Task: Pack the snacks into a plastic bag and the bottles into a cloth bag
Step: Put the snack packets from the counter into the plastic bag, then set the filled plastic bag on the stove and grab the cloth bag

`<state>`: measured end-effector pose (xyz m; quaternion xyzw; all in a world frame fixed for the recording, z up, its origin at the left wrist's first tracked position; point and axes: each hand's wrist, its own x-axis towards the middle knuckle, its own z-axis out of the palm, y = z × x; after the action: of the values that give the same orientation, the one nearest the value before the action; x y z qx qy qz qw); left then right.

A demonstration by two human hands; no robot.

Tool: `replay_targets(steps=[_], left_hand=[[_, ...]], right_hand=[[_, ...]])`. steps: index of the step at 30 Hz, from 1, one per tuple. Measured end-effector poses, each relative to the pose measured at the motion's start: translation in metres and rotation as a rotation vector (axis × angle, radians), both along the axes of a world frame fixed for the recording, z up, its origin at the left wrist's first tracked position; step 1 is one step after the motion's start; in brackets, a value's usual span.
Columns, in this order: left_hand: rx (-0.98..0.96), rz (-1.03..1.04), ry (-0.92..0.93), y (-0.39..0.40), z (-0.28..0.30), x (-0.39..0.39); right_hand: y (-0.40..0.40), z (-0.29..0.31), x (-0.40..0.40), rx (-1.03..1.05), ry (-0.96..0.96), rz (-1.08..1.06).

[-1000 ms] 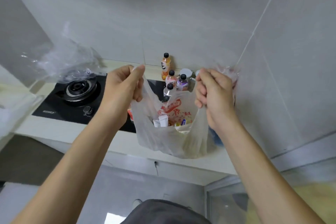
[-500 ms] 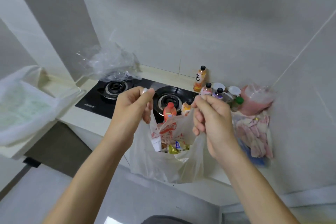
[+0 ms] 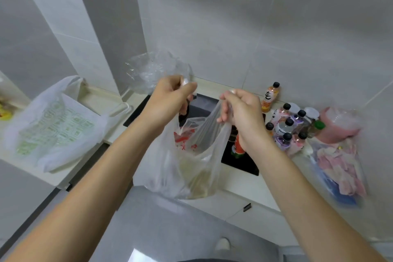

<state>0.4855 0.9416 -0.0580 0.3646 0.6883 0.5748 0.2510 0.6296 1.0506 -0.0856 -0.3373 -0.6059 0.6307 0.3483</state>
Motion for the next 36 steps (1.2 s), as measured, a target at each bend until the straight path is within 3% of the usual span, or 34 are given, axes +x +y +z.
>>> replay_targets(steps=[10,18,26,29,32,34,36], left_hand=[[0.005,0.02,0.124,0.118,0.005,-0.105],[-0.102,0.096,0.171,0.243,-0.025,-0.194],[-0.144,0.037,0.137,0.341,-0.054,-0.214],[-0.172,0.03,0.132,0.358,-0.066,-0.217],[-0.272,-0.022,0.233,0.363,-0.07,-0.22],[-0.335,-0.045,0.443,0.354,-0.069,-0.223],[-0.347,-0.049,0.592,0.336,-0.073,-0.23]], right_hand=[[0.105,0.017,-0.11,0.152,-0.091,0.049],[0.242,-0.011,-0.186,0.049,-0.118,0.016],[0.337,-0.038,-0.224,0.166,-0.254,-0.004],[0.356,-0.05,-0.224,0.359,-0.514,0.017],[0.358,-0.058,-0.216,0.904,-0.951,0.078],[0.35,-0.063,-0.216,1.09,-0.992,0.098],[0.34,-0.067,-0.222,1.125,-0.966,0.126]])
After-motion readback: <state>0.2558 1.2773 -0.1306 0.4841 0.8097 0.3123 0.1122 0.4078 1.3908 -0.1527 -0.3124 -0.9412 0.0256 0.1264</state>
